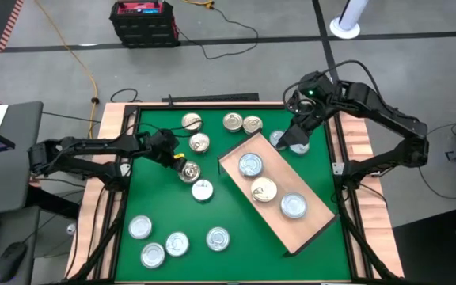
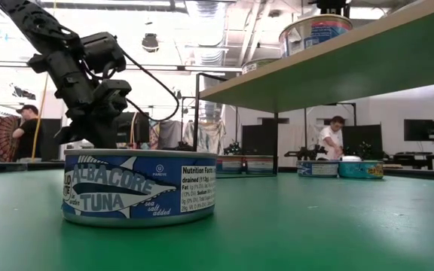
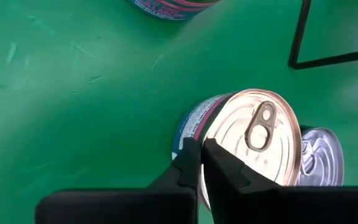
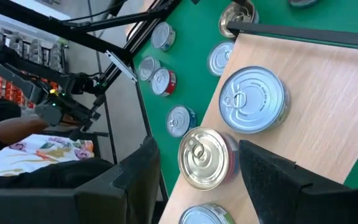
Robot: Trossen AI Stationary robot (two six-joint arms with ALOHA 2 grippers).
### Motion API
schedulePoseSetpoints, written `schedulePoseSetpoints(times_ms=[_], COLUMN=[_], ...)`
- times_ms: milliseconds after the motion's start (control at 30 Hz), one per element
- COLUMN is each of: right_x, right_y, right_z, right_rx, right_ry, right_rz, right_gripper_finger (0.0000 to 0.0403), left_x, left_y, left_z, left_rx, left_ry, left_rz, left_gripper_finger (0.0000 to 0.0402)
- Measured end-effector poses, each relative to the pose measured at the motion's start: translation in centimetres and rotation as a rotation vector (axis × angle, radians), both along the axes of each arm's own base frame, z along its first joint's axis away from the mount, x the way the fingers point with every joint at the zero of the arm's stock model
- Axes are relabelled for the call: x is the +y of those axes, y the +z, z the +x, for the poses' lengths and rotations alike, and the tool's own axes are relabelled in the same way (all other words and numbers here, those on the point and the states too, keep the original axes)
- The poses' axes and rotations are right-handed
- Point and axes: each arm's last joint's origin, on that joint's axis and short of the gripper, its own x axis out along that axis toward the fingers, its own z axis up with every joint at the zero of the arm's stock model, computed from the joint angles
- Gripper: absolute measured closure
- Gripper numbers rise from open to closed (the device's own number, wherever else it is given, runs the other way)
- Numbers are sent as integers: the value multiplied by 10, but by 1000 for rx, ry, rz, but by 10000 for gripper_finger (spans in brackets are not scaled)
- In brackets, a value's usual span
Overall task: Stack canned seafood by type on shelf
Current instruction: Stack the blue and pink tuna can on top of the other blue and pink tuna can on the shelf
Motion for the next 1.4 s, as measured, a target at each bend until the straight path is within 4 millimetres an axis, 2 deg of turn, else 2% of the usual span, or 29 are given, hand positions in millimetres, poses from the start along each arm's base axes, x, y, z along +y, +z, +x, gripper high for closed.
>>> schedulePoseSetpoints(times_ms=[167,333,500,700,800,933,1100,1267,1400], right_x=[-2,-2,-4,-12,-18,-25,-33,-35,-37], right_y=[0,0,0,1,0,1,4,3,-1], right_z=[-1,-1,-1,-4,-6,-7,-2,2,6], right_rx=[-5,-9,-17,-24,-32,-57,-119,-122,-104], right_ry=[2,7,6,-26,-35,-44,-59,-50,-47], right_rz=[-10,-16,-28,-43,-66,-104,-144,-157,-146], right_gripper_finger=[163,163,163,163,163,163,163,164,164], left_x=[6,4,2,-4,-9,-11,-16,-30,-43], left_y=[-2,-13,-7,38,61,74,80,69,62], left_z=[-7,-20,-30,-37,-35,-32,-21,-12,-5], left_rx=[48,203,286,222,94,-43,-187,-110,-74], left_ry=[14,32,43,88,172,262,269,293,358], left_rz=[-13,-12,18,156,227,272,197,168,171], left_gripper_finger=[401,401,401,401,396,352,250,161,138])
